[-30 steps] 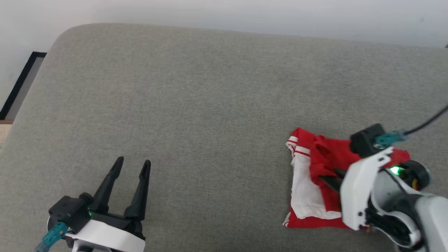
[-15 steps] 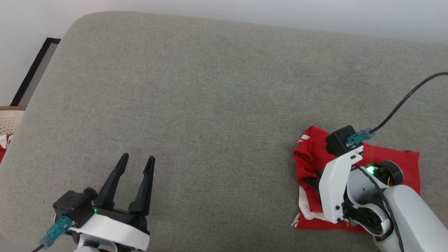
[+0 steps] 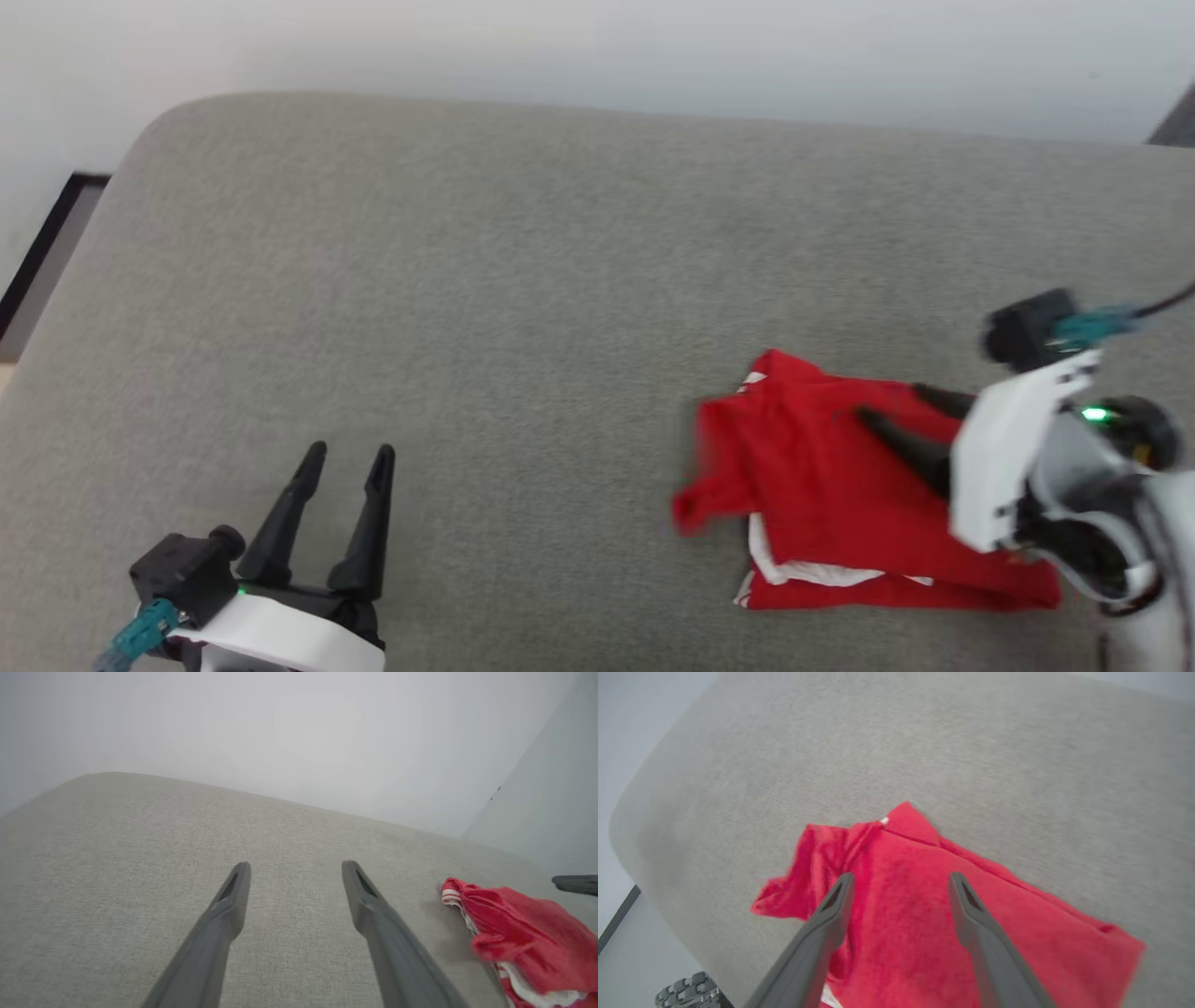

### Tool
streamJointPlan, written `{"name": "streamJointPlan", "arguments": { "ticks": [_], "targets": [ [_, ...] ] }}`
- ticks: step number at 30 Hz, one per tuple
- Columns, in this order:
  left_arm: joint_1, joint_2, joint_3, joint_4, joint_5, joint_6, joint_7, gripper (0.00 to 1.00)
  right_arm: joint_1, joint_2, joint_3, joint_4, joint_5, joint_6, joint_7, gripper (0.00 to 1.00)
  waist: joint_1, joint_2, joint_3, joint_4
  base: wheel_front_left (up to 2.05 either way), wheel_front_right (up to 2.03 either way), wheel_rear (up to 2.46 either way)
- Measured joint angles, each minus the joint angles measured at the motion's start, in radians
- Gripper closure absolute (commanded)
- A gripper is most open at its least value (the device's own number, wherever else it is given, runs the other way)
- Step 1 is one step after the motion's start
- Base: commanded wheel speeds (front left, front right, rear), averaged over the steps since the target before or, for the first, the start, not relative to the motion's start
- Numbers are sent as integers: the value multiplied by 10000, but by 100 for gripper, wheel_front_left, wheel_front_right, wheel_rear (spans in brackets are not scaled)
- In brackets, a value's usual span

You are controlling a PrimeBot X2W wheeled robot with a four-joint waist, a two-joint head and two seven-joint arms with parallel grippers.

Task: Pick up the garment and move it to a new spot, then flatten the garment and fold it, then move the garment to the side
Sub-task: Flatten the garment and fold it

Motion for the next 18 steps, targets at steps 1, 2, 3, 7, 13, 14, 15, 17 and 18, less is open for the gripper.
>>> {"name": "streamJointPlan", "arguments": {
  "ticks": [1, 2, 3, 7, 13, 14, 15, 17, 18],
  "targets": [
    [1, -4, -52, 12, -27, 0, 0, 0, 65, -65, -280, 61, 54, 0, -42, 0, 0, 0, -57, -82, 0, 0, 0],
    [1, -12, -104, 46, -73, 0, 0, 0, 127, -86, -541, 151, 111, 0, -132, 0, 0, 0, -115, -155, 0, 0, 0],
    [3, -12, -151, 79, -73, 0, 0, 0, 171, -111, -788, 290, 111, 0, -242, 0, 0, 0, -171, -229, 0, 0, 0],
    [4, -35, -366, 201, -134, 0, 0, 0, 195, -165, -1588, 922, -165, 0, -1348, 0, 0, 0, -351, -527, 0, 0, 0],
    [-16, -31, -453, 562, -343, 0, 0, 0, 164, -119, -1848, 2138, -953, 0, -4337, 0, 0, 0, -573, -965, 0, 0, 0],
    [-16, -29, -447, 619, -355, 0, 0, 0, 162, -121, -1772, 2339, -1112, 0, -4909, 0, 0, 0, -618, -1034, 0, 0, 0],
    [-17, -23, -435, 663, -391, 0, 0, 0, 164, -136, -1699, 2564, -1333, 0, -5501, 0, 0, 0, -671, -1096, 0, 0, 0],
    [-16, 21, -420, 734, -407, 0, 0, 0, 177, -92, -1703, 3014, -1507, 0, -6652, 0, 0, 1, -780, -1199, 0, 0, 0],
    [-15, 35, -385, 748, -405, -2, 0, 0, 213, -88, -1616, 3200, -1630, 0, -7198, 0, 0, 0, -841, -1234, 0, 0, 0]
  ]
}}
